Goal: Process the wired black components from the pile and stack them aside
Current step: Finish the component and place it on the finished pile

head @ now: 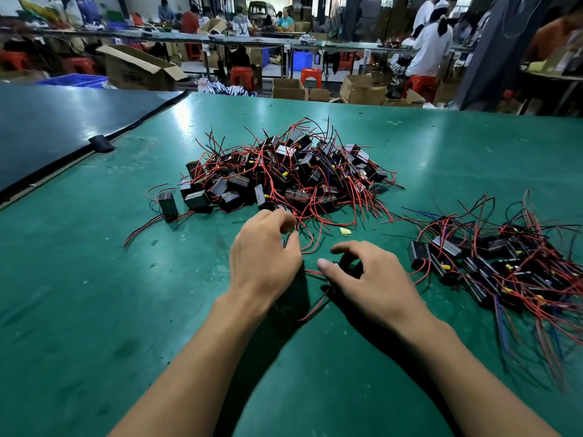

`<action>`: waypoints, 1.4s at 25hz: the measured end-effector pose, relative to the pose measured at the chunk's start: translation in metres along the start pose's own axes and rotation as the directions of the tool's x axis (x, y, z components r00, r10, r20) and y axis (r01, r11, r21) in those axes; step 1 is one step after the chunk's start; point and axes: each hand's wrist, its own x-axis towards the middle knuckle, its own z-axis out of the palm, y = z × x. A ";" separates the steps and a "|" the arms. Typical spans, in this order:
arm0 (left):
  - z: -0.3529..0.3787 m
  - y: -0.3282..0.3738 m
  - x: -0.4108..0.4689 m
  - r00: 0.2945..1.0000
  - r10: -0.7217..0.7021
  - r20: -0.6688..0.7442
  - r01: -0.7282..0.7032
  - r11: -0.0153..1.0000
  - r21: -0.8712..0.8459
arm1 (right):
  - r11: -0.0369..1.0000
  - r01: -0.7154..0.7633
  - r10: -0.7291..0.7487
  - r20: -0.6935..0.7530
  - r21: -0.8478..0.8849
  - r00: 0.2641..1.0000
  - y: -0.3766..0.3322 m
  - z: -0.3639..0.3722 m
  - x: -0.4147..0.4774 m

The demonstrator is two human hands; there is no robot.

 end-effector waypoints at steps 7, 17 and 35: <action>0.002 -0.016 0.005 0.978 -0.159 0.138 0.149 0.986 0.080 | 0.999 -0.023 0.022 -0.029 -0.047 0.999 0.009 -0.016 0.009; -0.009 -0.003 0.016 0.741 -0.377 0.555 0.650 0.196 -0.734 | 0.919 -0.192 0.247 -0.125 0.345 0.961 0.030 -0.034 0.021; 0.000 0.005 0.003 0.768 -0.312 0.559 0.629 0.528 -0.570 | 0.901 -0.191 0.169 0.089 0.390 0.982 0.017 -0.035 0.015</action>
